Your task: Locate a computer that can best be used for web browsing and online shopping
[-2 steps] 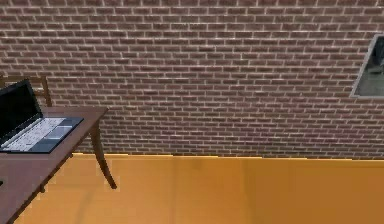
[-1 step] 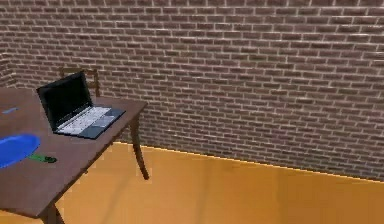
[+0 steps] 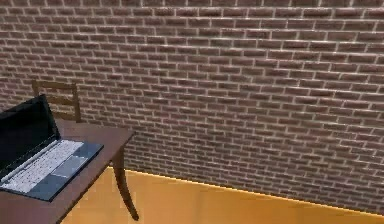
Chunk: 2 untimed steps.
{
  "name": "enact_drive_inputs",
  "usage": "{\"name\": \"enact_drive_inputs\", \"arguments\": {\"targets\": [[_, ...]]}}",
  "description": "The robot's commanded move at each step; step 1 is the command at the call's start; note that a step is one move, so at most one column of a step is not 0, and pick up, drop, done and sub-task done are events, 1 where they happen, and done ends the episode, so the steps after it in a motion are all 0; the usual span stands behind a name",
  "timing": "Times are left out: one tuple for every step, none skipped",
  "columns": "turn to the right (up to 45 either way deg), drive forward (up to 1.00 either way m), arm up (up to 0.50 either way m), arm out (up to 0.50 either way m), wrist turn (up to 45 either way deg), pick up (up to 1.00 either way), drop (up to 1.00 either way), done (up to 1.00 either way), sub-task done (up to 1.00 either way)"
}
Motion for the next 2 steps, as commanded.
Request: {"name": "enact_drive_inputs", "arguments": {"targets": [[-39.0,0.00,0.00,0.00,0.0,0.00,0.00,0.00,0.00],[0.0,0.00,0.00,0.00,0.0,0.00,0.00,1.00,0.00]]}}
